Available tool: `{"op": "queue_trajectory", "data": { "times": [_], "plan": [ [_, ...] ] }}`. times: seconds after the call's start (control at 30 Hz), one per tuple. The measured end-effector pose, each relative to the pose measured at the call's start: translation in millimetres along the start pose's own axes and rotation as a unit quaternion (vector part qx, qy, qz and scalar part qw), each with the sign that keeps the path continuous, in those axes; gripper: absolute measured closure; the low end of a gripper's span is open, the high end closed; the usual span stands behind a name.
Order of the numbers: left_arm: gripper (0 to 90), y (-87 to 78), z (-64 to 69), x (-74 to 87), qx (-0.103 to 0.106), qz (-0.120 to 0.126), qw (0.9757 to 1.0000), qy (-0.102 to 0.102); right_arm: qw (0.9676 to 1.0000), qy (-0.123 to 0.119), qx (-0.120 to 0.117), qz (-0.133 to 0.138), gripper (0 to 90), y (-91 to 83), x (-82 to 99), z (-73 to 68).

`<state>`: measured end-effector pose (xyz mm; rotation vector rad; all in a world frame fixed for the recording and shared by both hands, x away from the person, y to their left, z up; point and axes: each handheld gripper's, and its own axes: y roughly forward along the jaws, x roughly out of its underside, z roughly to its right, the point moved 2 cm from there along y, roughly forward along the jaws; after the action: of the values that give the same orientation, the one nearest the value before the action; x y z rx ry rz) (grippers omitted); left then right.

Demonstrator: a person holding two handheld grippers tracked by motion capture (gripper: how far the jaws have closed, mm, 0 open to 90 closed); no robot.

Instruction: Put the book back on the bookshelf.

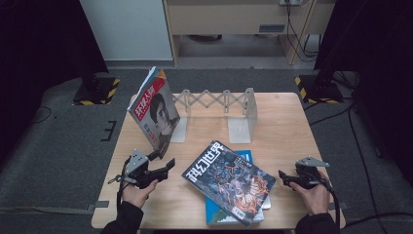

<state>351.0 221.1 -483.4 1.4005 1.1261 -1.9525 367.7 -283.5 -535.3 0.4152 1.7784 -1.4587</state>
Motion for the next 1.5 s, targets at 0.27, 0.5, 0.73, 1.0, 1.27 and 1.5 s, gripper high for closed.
{"op": "queue_trajectory", "data": {
  "times": [0.27,0.5,0.73,1.0,1.27,1.5],
  "plan": [
    [22.8,10.5,7.1,8.0,0.031,-0.021,0.9991,-0.018,0.9991,0.006,-0.011,0.039,30.6,-13.2,-10.9,-6.0],
    [22.5,17.1,13.5,13.9,0.046,-0.037,0.9978,-0.028,0.9978,0.012,-0.029,0.058,33.7,-19.9,-16.9,-14.1],
    [22.5,26.3,22.3,20.9,0.062,-0.060,0.9959,-0.026,0.9960,0.004,-0.055,0.071,35.1,-26.6,-22.0,-27.1],
    [22.8,32.7,33.5,26.3,0.082,-0.082,0.9929,-0.028,0.9942,-0.001,-0.079,0.072,36.5,-26.8,-24.5,-42.0],
    [22.3,39.6,37.3,34.1,0.099,-0.111,0.9879,-0.046,0.9926,-0.007,-0.103,0.064,36.4,-20.5,-22.8,-55.8],
    [21.0,44.7,37.8,38.1,0.112,-0.118,0.9849,-0.060,0.9917,-0.015,-0.117,0.052,35.5,-13.5,-20.7,-64.2]
  ]
}}
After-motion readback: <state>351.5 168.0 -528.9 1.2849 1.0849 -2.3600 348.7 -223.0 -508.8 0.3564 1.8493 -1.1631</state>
